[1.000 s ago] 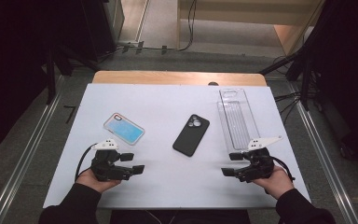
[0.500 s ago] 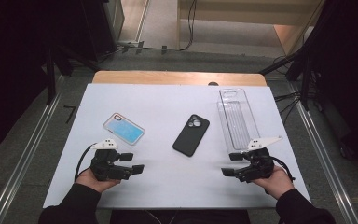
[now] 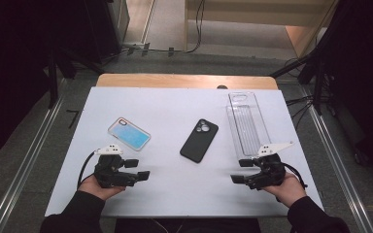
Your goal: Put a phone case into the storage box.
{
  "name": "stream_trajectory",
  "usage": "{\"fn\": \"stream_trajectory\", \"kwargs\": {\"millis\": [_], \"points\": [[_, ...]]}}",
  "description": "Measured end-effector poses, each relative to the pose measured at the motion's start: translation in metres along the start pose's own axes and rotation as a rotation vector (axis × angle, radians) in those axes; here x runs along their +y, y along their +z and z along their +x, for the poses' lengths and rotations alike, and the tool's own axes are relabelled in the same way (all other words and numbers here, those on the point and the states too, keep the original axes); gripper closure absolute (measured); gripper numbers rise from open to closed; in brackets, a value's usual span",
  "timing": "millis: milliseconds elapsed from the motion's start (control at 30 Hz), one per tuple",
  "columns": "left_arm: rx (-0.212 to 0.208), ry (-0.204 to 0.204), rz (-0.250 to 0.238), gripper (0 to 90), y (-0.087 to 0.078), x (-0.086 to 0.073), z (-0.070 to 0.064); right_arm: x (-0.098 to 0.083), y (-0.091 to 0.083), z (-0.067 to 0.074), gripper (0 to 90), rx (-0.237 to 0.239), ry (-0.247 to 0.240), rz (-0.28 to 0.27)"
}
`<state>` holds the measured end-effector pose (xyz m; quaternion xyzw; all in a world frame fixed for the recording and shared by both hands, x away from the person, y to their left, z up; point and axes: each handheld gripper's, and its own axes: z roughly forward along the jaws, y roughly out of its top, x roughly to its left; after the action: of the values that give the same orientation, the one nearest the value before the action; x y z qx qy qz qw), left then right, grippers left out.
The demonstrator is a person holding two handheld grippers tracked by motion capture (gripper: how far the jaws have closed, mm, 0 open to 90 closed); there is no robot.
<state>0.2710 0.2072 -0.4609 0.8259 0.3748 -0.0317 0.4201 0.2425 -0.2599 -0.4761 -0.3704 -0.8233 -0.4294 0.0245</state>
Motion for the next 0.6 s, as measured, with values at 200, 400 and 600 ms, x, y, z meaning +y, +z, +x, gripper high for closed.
{"fn": "stream_trajectory", "kwargs": {"millis": [200,400,600], "points": [[0.003,-0.002,0.004,26.0,-0.0004,0.0002,0.0004,-0.0001,-0.0001,0.0001,20.5,0.0,0.0,0.001],[0.023,-0.018,-0.004,26.3,-0.0027,0.0031,-0.0002,-0.0003,-0.0002,0.0003,20.5,0.0,0.001,0.004],[0.063,-0.043,-0.014,26.3,-0.0065,0.0089,0.0013,-0.0003,0.0,0.0006,20.5,-0.002,-0.002,0.007]]}}
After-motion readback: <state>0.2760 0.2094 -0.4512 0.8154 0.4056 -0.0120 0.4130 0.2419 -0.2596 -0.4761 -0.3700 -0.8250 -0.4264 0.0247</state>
